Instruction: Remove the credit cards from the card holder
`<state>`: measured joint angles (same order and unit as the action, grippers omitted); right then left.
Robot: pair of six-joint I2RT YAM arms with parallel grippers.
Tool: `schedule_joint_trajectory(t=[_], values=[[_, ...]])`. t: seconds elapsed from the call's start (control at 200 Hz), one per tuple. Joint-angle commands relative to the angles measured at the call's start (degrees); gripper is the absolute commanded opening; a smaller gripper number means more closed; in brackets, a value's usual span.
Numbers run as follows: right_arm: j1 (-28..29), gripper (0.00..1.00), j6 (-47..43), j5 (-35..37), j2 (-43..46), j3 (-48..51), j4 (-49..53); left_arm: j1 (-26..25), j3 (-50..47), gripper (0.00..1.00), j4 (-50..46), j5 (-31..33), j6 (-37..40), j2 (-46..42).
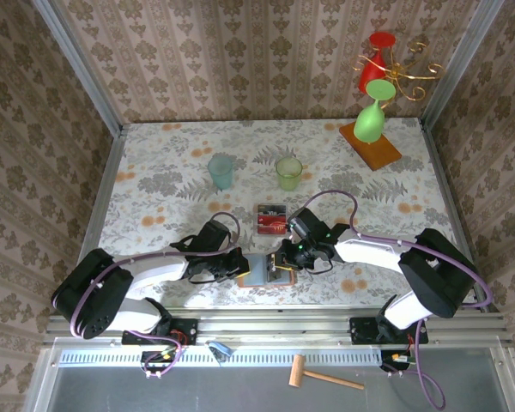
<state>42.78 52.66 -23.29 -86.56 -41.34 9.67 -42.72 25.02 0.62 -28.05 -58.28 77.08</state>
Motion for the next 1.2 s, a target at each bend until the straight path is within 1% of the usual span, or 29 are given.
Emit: schedule_joint_trajectory(t=[0.0, 0.255, 0.355, 0.595, 0.765, 0.885, 1.0, 1.195], values=[[0.45, 0.12, 0.6, 1.1, 1.24, -1.18, 2.35, -0.18, -0.14, 0.05, -1.14, 0.63, -0.61, -1.23], [0.46, 0.08, 0.42, 1.21, 1.95, -1.2, 2.78, -0.26, 0.2, 0.05, -2.08, 0.81, -0.99, -2.85], [0.46, 0.07, 0.06, 1.52, 2.5, -1.44, 3.44, -0.09, 0.88, 0.06, -3.31, 1.24, -1.04, -4.29], [0.37, 0.06, -3.55, 3.48, 3.93, -3.57, 9.34, 1.28, 1.9, 0.08, -6.38, 1.42, 0.08, -6.99], [0.17, 0.05, -8.17, 5.18, 4.09, -6.9, 15.55, 2.12, 1.2, 0.09, -6.92, 1.55, 0.28, -8.41], [-0.08, 0.03, -11.96, 6.58, 3.73, -10.19, 20.35, 2.46, 0.61, 0.09, -6.24, 1.04, 0.54, -7.77], [-0.14, 0.02, -16.96, 7.26, 3.94, -13.01, 24.29, 2.33, -0.2, 0.09, -4.47, -0.05, 0.38, -6.49], [-0.35, 0.0, -26.07, 10.3, 4.43, -18.23, 30.37, 2.36, -1.35, 0.09, -4.11, 0.19, 1.04, -5.24]])
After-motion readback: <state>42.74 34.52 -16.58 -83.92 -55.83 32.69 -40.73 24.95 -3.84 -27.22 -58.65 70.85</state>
